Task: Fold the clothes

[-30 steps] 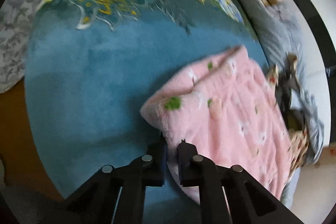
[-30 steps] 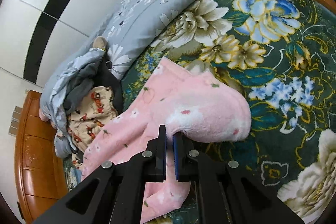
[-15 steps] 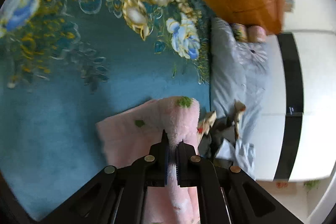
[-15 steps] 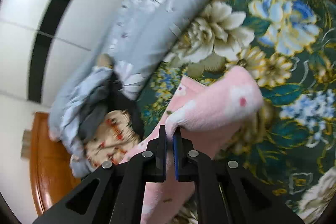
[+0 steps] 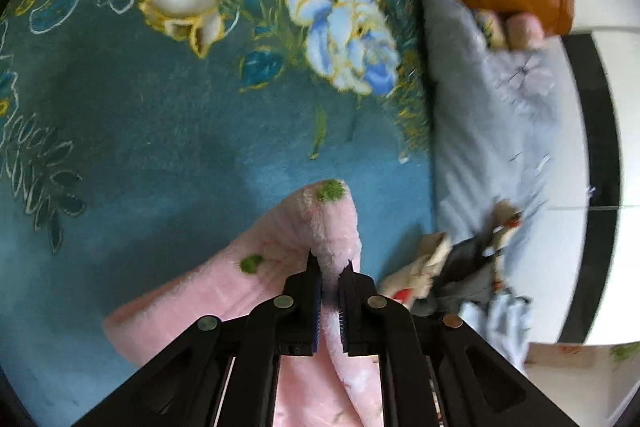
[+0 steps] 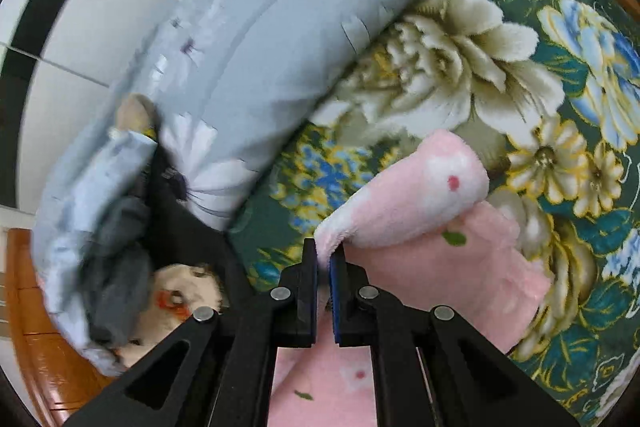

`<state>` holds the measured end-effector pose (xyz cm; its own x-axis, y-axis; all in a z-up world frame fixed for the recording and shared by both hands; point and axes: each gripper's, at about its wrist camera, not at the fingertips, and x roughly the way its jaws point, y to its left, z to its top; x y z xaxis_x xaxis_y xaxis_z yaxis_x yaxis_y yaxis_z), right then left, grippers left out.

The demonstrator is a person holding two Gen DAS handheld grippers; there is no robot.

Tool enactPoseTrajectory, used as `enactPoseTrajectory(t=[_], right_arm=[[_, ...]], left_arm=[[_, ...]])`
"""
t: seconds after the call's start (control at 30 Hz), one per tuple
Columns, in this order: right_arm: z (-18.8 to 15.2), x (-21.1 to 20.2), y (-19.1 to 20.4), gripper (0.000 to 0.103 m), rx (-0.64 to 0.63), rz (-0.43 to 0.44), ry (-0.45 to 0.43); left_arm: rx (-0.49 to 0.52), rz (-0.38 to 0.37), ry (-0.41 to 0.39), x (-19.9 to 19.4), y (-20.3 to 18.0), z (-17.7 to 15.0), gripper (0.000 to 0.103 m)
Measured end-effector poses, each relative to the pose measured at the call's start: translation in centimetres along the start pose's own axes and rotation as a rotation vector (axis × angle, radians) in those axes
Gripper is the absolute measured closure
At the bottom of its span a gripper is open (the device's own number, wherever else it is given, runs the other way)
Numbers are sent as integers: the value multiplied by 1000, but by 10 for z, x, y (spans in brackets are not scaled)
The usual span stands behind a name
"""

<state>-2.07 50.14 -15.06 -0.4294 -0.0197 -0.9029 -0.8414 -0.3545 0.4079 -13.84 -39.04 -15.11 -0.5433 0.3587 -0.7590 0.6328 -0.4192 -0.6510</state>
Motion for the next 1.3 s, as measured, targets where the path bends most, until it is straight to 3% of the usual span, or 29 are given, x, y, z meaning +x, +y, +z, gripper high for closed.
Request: enactPoseTrajectory(t=[0.03, 0.07, 0.1, 0.17, 0.23, 0.3, 0.4, 0.47, 0.53, 0.67, 0.77, 0.97, 1.17, 1.3], right_arm=[[-1, 6, 0, 94, 1, -12, 10], [-4, 10, -1, 94, 6, -4, 19], [-6, 14, -4, 94, 12, 18, 22], [-10, 16, -8, 88, 10, 61, 26], [-15, 13, -13, 66, -6, 111, 40], [-20, 7, -20, 57, -25, 167, 50], [-36, -21, -40, 55, -56, 245, -4], [-53, -44, -62, 52, -115, 231, -61], [-67, -57, -86, 42, -137, 208, -94], [-83, -42, -154, 39, 66, 253, -66], [-90, -29, -182, 39, 207, 372, -71], [-90, -22, -142, 39, 58, 316, -70], [-112, 6, -135, 39, 91, 304, 57], [-121, 12, -130, 39, 58, 329, 29]], left_arm=[[29, -6, 8, 0, 0, -2, 90], [74, -17, 12, -5, -1, -5, 80], [120, -29, 16, -9, -2, -8, 63], [216, -46, 6, -22, -3, -17, 46], [320, -34, -51, -43, 0, -33, 41], [373, 39, -109, -58, 18, -51, 37], [319, 107, -87, -56, 60, -69, 37], [234, 92, -58, -49, 87, -73, 37], [131, 58, -31, -39, 109, -75, 37], [-57, -39, -63, -37, 133, -70, 37], [-52, -15, -83, -36, 130, -69, 37], [-17, 57, -117, -33, 119, -71, 39], [-61, 16, -106, -23, 113, -71, 39], [-40, 19, -103, -20, 109, -72, 39]])
